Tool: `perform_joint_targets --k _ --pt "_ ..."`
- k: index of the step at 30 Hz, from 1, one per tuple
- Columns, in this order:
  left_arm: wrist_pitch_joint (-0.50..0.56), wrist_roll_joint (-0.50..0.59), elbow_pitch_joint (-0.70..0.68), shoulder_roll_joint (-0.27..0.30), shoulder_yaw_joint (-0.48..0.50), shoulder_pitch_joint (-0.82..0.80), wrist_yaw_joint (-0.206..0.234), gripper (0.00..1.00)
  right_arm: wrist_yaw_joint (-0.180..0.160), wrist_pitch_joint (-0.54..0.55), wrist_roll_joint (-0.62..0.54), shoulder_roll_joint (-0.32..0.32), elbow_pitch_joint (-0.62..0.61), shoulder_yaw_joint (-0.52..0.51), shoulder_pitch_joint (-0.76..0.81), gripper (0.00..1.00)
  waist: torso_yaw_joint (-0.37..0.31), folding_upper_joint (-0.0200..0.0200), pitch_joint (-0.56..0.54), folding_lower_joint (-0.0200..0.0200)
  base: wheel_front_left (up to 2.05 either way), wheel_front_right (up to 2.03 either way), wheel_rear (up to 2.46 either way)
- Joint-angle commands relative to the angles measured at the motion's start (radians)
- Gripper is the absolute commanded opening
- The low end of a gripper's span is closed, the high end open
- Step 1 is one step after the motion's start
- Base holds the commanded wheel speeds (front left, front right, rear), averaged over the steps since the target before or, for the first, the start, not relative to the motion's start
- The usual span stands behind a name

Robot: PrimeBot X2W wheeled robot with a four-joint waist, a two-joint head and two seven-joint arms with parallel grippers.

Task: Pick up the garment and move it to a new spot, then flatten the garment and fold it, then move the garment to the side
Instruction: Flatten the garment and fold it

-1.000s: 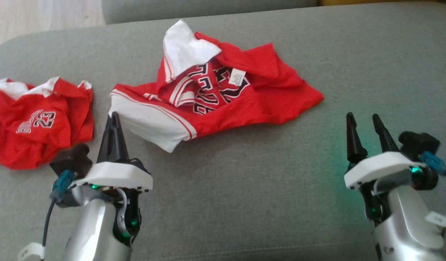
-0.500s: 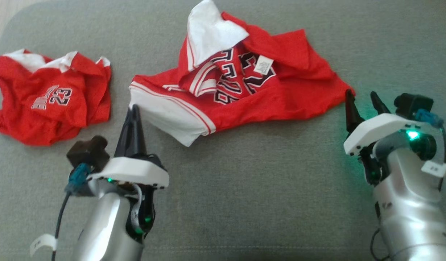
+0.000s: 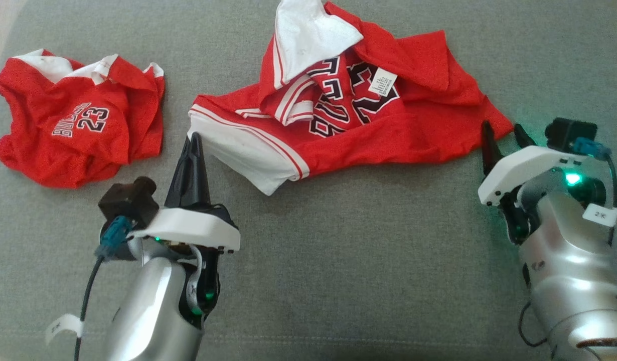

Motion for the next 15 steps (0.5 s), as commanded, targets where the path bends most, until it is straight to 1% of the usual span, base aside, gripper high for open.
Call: perform_joint_targets --k 1,8,14,15 --pt "-0.012 -0.006 -0.038 0.012 0.036 -0.042 0.005 0.0 -0.001 -0.018 0.012 0.0 -0.006 0.042 -0.036 0.0 -0.001 0.0 0.003 0.0 0.0 0.0 0.0" --pt "-0.012 0.005 -0.04 0.012 0.07 -0.039 -0.003 0.0 -0.001 -0.071 0.04 -0.02 0.007 0.138 -0.055 0.0 -0.029 0.0 -0.022 0.0 0.0 0.0 0.0" --pt "-0.012 0.019 -0.078 0.012 0.111 -0.04 -0.028 0.0 -0.001 -0.114 0.066 -0.059 -0.048 0.226 -0.06 0.0 -0.071 0.0 -0.089 0.0 0.0 0.0 0.0" --pt "-0.012 0.019 -0.078 0.012 0.111 -0.04 -0.028 0.0 -0.001 -0.114 0.066 -0.059 -0.048 0.226 -0.06 0.0 -0.071 0.0 -0.089 0.0 0.0 0.0 0.0"
